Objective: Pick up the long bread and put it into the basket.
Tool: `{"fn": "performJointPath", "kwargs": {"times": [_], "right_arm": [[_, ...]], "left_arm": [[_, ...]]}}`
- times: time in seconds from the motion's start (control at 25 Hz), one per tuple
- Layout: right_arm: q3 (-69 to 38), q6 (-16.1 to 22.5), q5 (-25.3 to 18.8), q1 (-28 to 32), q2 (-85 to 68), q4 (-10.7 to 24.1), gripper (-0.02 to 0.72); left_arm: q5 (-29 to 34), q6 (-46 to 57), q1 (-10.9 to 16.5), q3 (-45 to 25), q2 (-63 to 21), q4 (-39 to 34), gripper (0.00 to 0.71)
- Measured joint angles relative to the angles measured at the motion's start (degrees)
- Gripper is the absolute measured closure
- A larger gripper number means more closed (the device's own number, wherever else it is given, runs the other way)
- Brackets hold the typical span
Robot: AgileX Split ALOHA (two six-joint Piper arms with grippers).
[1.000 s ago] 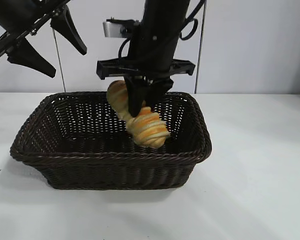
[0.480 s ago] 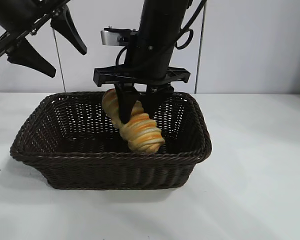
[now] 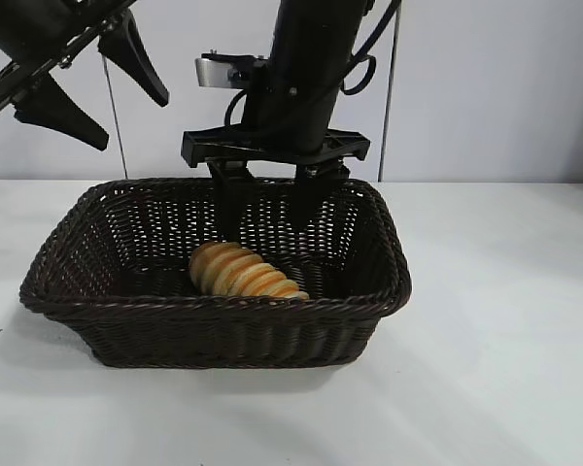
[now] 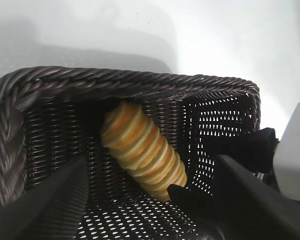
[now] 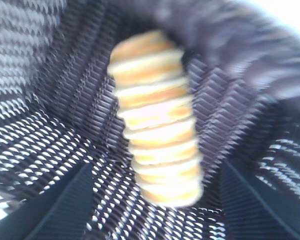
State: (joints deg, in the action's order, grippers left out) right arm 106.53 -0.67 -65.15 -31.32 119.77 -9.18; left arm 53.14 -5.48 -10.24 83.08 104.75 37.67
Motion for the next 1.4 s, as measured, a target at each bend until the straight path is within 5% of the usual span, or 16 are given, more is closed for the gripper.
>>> {"fn": "performJointPath", "kwargs": {"times": [0.24, 0.64, 1.4], "right_arm": [[3.6, -3.2, -3.5, 7.8, -2.3, -6.9, 0.186], [6.6, -3.9, -5.5, 19.1, -2.3, -9.7, 0.186], [6.7, -3.9, -5.6, 19.8, -2.3, -11.4, 0.186]], "left_arm": [[-0.3, 0.0, 0.0, 0.0, 0.0, 0.0, 0.202], [-0.6, 0.0, 0.0, 0.0, 0.0, 0.0, 0.202], [-0.8, 0.0, 0.0, 0.0, 0.0, 0.0, 0.202]]}}
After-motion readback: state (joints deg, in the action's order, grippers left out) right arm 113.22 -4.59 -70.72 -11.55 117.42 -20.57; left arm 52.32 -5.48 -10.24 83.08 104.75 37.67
